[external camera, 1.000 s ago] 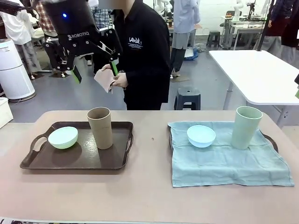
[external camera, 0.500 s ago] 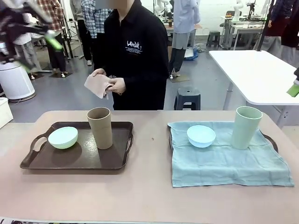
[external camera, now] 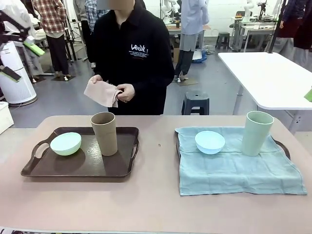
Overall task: Set up a tray with a mat and arrange the tableware.
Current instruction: Pick up the Picnic Bowl and Reusable plastic cup from the Handle tray in front of the human's position and hold them in the air.
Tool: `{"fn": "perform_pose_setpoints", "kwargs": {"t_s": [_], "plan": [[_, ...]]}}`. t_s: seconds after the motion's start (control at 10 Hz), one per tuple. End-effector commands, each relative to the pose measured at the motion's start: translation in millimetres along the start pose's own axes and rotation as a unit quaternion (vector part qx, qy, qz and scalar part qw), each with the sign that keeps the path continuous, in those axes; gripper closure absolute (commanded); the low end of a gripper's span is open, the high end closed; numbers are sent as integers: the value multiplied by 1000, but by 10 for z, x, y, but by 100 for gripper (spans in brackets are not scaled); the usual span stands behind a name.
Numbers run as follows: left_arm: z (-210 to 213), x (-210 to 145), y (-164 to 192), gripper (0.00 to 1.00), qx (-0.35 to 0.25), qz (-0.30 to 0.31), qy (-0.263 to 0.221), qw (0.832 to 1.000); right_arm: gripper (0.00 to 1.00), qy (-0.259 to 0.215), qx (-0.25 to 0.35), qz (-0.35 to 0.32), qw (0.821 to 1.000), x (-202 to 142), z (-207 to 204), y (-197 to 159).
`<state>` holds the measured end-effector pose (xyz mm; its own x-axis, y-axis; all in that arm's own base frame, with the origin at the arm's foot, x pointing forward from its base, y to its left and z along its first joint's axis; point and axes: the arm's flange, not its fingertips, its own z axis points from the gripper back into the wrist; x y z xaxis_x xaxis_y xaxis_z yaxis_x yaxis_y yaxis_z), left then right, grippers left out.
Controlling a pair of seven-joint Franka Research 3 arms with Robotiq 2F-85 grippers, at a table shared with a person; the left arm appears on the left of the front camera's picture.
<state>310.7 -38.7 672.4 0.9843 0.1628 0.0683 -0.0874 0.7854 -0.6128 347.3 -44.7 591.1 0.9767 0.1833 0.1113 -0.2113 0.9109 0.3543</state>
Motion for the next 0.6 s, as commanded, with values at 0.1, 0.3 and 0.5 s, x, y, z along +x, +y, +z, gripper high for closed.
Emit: {"fn": "perform_pose_setpoints", "kwargs": {"t_s": [0.1,0.3,0.5], "plan": [[318,101,307,6,-84,0,11,996,0,9,85,-18,996,-48,65,-164],[678,378,1060,6,-227,13,47,973,0,-12,266,-62,962,-39,157,-649],[659,469,1686,6,-335,-4,74,939,0,-21,355,-107,929,-5,-11,-961]]}}
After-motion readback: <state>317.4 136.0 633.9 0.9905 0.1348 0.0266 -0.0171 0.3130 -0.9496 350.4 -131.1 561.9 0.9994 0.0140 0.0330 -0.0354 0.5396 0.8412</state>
